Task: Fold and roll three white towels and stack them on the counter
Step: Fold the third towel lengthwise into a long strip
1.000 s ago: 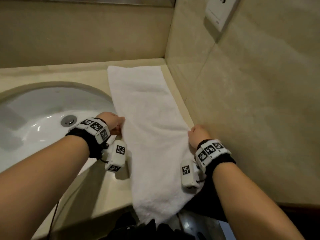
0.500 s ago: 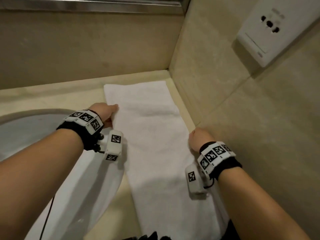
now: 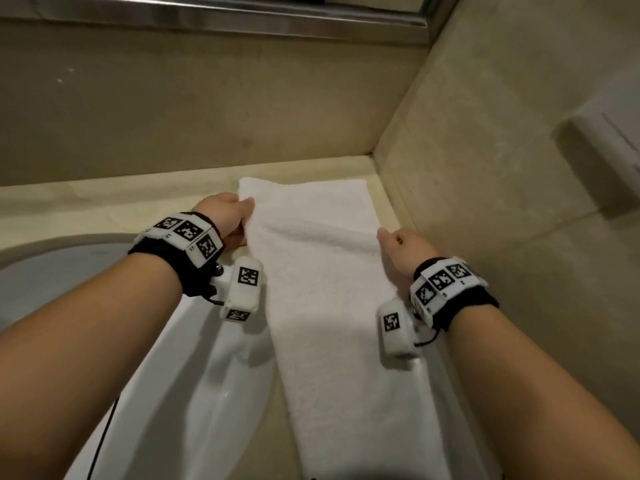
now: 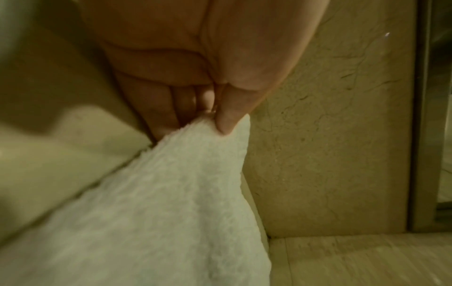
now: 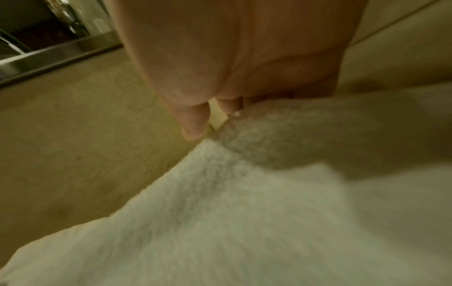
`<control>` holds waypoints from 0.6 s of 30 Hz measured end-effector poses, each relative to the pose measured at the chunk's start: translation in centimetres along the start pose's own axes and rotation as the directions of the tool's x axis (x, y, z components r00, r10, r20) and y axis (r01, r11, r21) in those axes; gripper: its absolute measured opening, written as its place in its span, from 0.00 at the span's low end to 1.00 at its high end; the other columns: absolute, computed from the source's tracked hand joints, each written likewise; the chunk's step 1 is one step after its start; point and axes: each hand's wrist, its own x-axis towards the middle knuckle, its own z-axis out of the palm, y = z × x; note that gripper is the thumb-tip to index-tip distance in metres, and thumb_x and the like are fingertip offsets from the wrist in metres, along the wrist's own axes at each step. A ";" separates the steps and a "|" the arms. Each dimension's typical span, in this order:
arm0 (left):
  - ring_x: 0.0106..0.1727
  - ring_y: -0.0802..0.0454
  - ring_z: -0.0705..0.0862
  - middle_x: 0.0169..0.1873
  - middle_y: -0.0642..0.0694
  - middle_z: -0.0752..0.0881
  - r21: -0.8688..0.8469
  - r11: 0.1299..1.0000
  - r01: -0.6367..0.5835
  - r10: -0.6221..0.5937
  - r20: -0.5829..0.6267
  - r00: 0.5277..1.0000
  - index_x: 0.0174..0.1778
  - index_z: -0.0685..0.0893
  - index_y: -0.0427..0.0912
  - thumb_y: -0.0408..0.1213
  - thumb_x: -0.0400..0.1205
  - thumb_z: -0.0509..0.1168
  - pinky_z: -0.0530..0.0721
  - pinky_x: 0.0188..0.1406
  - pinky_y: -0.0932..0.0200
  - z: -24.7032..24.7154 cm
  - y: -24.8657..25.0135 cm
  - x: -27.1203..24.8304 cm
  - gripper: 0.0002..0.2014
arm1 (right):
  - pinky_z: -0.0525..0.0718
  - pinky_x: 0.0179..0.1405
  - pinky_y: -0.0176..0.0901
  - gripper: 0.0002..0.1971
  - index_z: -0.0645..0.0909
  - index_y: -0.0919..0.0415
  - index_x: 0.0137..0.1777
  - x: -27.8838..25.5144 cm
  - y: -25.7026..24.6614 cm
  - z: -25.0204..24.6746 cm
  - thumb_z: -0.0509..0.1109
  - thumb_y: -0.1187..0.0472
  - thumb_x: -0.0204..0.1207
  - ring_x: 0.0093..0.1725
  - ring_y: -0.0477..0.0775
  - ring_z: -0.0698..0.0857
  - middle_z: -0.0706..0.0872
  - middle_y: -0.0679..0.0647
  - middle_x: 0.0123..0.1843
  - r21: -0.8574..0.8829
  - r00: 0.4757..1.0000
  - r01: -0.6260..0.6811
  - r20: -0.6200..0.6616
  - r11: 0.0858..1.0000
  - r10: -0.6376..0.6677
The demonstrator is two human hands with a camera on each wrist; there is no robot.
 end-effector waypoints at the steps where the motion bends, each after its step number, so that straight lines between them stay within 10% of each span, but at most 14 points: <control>1: 0.32 0.48 0.81 0.34 0.43 0.81 0.015 1.000 -0.015 0.015 -0.007 1.000 0.40 0.78 0.44 0.38 0.82 0.61 0.85 0.20 0.64 -0.1 0.3 0.3 0.06 | 0.72 0.47 0.46 0.24 0.75 0.60 0.46 0.6 -0.7 -0.2 0.51 0.39 0.79 0.45 0.60 0.80 0.82 0.57 0.45 0.043 1.000 -0.006 -0.003 0.999 0.006; 5: 0.34 0.49 0.82 0.34 0.45 0.82 -0.057 0.998 -0.023 0.024 0.017 1.000 0.36 0.77 0.46 0.33 0.83 0.60 0.85 0.22 0.65 -0.6 0.8 1.4 0.10 | 0.71 0.41 0.44 0.16 0.69 0.54 0.33 3.6 -2.9 -0.6 0.61 0.46 0.78 0.41 0.58 0.79 0.80 0.56 0.41 0.075 0.999 0.028 -0.033 0.997 -0.026; 9: 0.25 0.54 0.84 0.32 0.45 0.82 -0.199 0.980 0.010 -0.011 -0.003 1.000 0.33 0.74 0.45 0.30 0.84 0.57 0.86 0.19 0.62 -0.7 1.1 2.2 0.13 | 0.69 0.42 0.43 0.14 0.76 0.63 0.56 5.8 -3.8 -1.0 0.61 0.52 0.80 0.45 0.59 0.77 0.83 0.62 0.56 -0.061 0.996 0.022 -0.089 0.998 -0.027; 18: 0.35 0.48 0.80 0.32 0.44 0.78 -0.017 0.998 -0.059 0.057 -0.078 0.995 0.29 0.71 0.44 0.35 0.82 0.60 0.86 0.27 0.61 -0.6 1.6 3.4 0.14 | 0.69 0.42 0.45 0.20 0.74 0.64 0.61 7.4 -4.4 -1.1 0.58 0.48 0.80 0.50 0.63 0.80 0.83 0.63 0.59 -0.210 0.995 0.023 -0.092 0.977 -0.043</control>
